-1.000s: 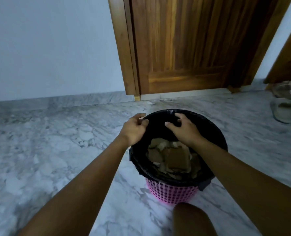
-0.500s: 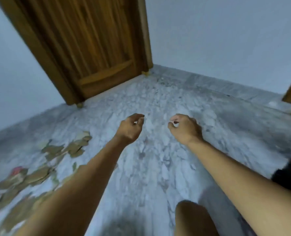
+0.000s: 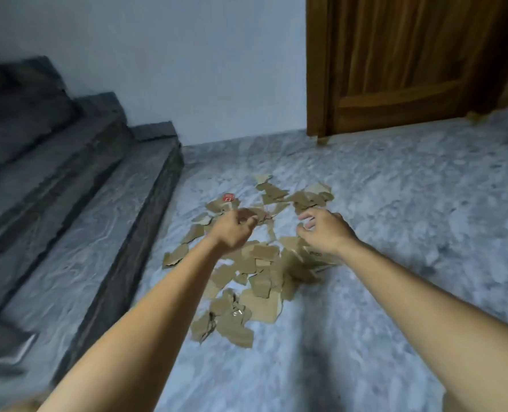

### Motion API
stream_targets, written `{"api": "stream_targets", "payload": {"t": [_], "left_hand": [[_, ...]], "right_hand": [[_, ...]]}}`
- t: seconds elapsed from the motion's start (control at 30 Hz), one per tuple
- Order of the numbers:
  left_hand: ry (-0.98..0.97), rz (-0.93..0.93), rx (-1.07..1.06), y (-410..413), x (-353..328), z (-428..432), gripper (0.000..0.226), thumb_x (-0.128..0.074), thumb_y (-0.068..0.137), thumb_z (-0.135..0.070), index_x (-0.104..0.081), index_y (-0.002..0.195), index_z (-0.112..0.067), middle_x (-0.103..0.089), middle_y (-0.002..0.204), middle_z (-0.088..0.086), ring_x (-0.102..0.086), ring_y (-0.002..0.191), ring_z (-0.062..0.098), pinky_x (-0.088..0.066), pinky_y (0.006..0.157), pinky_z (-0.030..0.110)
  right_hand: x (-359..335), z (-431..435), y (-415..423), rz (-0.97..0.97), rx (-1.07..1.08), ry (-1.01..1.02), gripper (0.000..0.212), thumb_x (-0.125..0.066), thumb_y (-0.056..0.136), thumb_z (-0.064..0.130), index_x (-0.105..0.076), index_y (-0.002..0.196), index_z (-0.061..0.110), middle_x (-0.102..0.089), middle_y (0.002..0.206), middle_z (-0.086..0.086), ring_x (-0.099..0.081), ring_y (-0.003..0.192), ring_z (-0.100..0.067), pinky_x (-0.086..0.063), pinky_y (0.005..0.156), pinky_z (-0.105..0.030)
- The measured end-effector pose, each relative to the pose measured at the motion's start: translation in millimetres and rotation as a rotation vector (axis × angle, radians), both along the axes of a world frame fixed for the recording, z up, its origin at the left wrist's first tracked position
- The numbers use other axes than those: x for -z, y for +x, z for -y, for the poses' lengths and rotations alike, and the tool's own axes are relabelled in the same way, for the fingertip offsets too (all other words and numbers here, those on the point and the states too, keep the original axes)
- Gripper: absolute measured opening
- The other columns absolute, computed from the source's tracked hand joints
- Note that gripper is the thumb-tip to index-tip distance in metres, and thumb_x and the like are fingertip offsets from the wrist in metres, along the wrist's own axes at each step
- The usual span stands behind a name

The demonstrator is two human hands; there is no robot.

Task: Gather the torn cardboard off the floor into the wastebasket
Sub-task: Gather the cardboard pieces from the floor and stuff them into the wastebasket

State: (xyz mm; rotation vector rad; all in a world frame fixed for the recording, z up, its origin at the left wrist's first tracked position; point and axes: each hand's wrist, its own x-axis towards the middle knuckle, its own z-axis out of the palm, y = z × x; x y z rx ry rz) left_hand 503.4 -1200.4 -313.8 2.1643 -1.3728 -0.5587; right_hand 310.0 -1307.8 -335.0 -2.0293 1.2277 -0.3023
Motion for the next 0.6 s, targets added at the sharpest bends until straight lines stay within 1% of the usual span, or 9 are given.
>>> {"api": "stream_targets", "payload": {"t": [0.07,0.13,0.17,0.23,0.33,0.43,0.47,0.53,0.6], "left_hand": [[0.049,-0.003,-0.023,41,15,-23,0.035,-0.052,0.098,-0.038,-0.065,0.124,-0.019,-0.064,0.128,0.003,-0.059,0.118,0.022,-0.043,0.095,0.027],[0.100,-0.019,-0.036,78,29,-43,0.037,-0.055,0.096,-0.039,-0.064,0.125,-0.019,-0.065,0.125,0.004,-0.061,0.113,0.022,-0.046,0.094,0.029],[0.122,-0.043,-0.046,94,37,-52,0.037,-0.056,0.095,-0.037,-0.064,0.125,-0.017,-0.065,0.123,0.004,-0.062,0.111,0.022,-0.046,0.092,0.028],[0.178,-0.090,-0.069,123,56,-71,0.035,-0.060,0.093,-0.034,-0.065,0.123,-0.017,-0.065,0.121,0.004,-0.062,0.110,0.021,-0.045,0.090,0.025],[0.293,-0.153,-0.084,157,96,-95,0.033,-0.068,0.087,-0.034,-0.065,0.117,-0.021,-0.066,0.116,0.000,-0.062,0.108,0.020,-0.047,0.093,0.026],[0.424,-0.125,-0.087,175,144,-112,0.046,-0.073,0.082,-0.033,-0.060,0.125,-0.025,-0.059,0.124,-0.001,-0.056,0.104,0.016,-0.042,0.083,0.021],[0.462,-0.109,-0.074,178,164,-115,0.052,-0.075,0.079,-0.033,-0.058,0.127,-0.027,-0.057,0.127,0.000,-0.054,0.103,0.015,-0.042,0.083,0.021],[0.529,-0.079,-0.034,176,201,-118,0.068,-0.082,0.072,-0.036,-0.052,0.133,-0.030,-0.052,0.130,-0.003,-0.053,0.114,0.019,-0.045,0.093,0.025],[0.560,-0.079,0.006,168,239,-117,0.084,-0.087,0.063,-0.040,-0.047,0.137,-0.033,-0.045,0.133,-0.002,-0.047,0.125,0.025,-0.044,0.102,0.033]], "right_hand": [[17,-18,41,-0.028,-0.046,0.031,0.029,-0.064,0.083,0.049,-0.060,0.110,0.040,-0.066,0.107,0.010,-0.064,0.100,-0.021,-0.054,0.092,-0.040],[35,-37,78,-0.057,-0.090,0.062,0.034,-0.066,0.079,0.049,-0.062,0.110,0.038,-0.067,0.102,0.009,-0.065,0.097,-0.019,-0.055,0.091,-0.038],[47,-46,95,-0.078,-0.115,0.074,0.038,-0.066,0.075,0.050,-0.063,0.112,0.037,-0.068,0.105,0.007,-0.066,0.097,-0.019,-0.055,0.092,-0.037],[70,-63,125,-0.169,-0.192,0.086,0.046,-0.069,0.074,0.048,-0.062,0.119,0.039,-0.068,0.117,0.005,-0.065,0.104,-0.020,-0.053,0.096,-0.036],[103,-84,156,-0.316,-0.312,0.081,0.055,-0.072,0.075,0.050,-0.055,0.127,0.042,-0.063,0.129,0.006,-0.061,0.116,-0.021,-0.051,0.097,-0.036],[144,-96,174,-0.496,-0.470,0.011,0.064,-0.072,0.079,0.039,-0.045,0.137,0.041,-0.052,0.139,0.004,-0.051,0.128,-0.026,-0.048,0.097,-0.039],[158,-99,178,-0.550,-0.521,-0.001,0.070,-0.072,0.078,0.036,-0.040,0.140,0.041,-0.047,0.143,0.004,-0.050,0.129,-0.029,-0.047,0.098,-0.041],[189,-105,181,-0.646,-0.613,-0.028,0.081,-0.074,0.078,0.034,-0.030,0.146,0.039,-0.040,0.145,0.000,-0.047,0.128,-0.033,-0.046,0.097,-0.044],[218,-106,180,-0.691,-0.707,-0.101,0.088,-0.075,0.076,0.034,-0.025,0.149,0.039,-0.031,0.150,0.001,-0.041,0.129,-0.033,-0.044,0.096,-0.045]]}}
